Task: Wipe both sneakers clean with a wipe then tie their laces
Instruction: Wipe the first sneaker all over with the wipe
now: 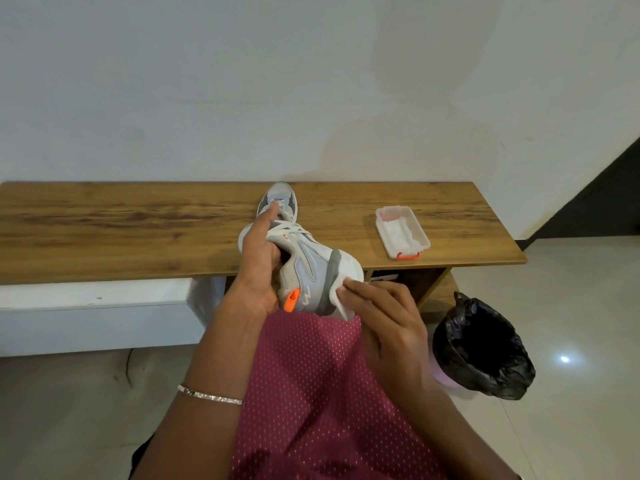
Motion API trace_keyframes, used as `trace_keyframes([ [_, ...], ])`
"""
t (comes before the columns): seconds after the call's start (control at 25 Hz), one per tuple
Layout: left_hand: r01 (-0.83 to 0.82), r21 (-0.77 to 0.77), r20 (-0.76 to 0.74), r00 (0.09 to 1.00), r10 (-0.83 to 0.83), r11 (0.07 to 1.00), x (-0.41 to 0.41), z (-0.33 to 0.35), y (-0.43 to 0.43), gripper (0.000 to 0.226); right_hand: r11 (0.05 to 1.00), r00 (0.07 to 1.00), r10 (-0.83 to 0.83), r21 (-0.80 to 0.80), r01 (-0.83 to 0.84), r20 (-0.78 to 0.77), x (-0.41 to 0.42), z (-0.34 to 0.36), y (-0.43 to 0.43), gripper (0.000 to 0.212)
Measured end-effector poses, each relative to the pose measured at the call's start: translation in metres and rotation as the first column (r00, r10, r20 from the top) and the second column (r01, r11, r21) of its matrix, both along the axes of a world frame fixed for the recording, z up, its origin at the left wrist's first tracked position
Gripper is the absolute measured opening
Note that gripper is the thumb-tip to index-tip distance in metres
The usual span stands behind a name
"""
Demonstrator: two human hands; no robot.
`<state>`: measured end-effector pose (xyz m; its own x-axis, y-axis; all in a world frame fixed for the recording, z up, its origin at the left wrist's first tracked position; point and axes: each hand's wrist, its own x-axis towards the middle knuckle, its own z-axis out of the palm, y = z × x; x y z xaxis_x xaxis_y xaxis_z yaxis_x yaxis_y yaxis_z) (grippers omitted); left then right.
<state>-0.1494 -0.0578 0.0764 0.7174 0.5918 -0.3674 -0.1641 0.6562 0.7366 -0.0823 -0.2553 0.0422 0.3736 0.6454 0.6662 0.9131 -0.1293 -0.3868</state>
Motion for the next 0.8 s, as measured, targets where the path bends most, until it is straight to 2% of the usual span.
trace_keyframes([
  [0.04, 0.008, -0.003, -0.014, 1.000, -0.008, 1.000, 0.000, -0.001, 0.000, 0.060, 1.000, 1.000, 0.010, -0.008, -0.010, 0.021, 0.001, -0.001, -0.002, 0.030],
  [0.12, 0.049, -0.014, -0.048, 0.998, -0.049, 0.999, 0.001, -0.001, -0.001, 0.063, 1.000, 1.000, 0.008, -0.011, -0.007, 0.016, 0.013, 0.002, 0.001, 0.024],
  [0.24, 0.114, -0.010, -0.064, 0.991, -0.114, 0.993, 0.001, 0.001, -0.006, 0.058, 0.996, 0.991, -0.053, -0.072, 0.045, -0.120, 0.035, 0.021, 0.017, 0.032],
  [0.44, 0.093, 0.002, -0.019, 0.996, -0.093, 0.996, -0.001, 0.009, -0.014, 0.043, 0.970, 0.955, -0.019, -0.237, -0.054, -0.296, 0.060, 0.032, 0.040, 0.030],
  [0.52, 0.060, -0.006, 0.016, 0.998, -0.060, 0.998, -0.002, 0.010, -0.011, 0.044, 0.974, 0.966, -0.013, -0.221, -0.046, -0.260, 0.056, 0.033, 0.039, 0.031],
  [0.6, 0.015, -0.016, 0.029, 0.999, -0.015, 1.000, -0.004, 0.011, -0.008, 0.046, 0.979, 0.988, -0.014, -0.202, -0.018, -0.154, 0.047, 0.035, 0.031, 0.029],
  [0.72, 0.041, -0.028, 0.003, 0.999, -0.041, 0.999, -0.004, 0.009, -0.009, 0.063, 0.978, 0.997, -0.046, -0.207, 0.033, -0.056, 0.035, 0.035, 0.015, 0.029],
  [0.8, 0.065, -0.015, -0.005, 0.998, -0.065, 0.998, -0.003, 0.009, -0.012, 0.063, 0.973, 0.998, -0.062, -0.224, 0.053, -0.033, 0.034, 0.032, 0.009, 0.029],
])
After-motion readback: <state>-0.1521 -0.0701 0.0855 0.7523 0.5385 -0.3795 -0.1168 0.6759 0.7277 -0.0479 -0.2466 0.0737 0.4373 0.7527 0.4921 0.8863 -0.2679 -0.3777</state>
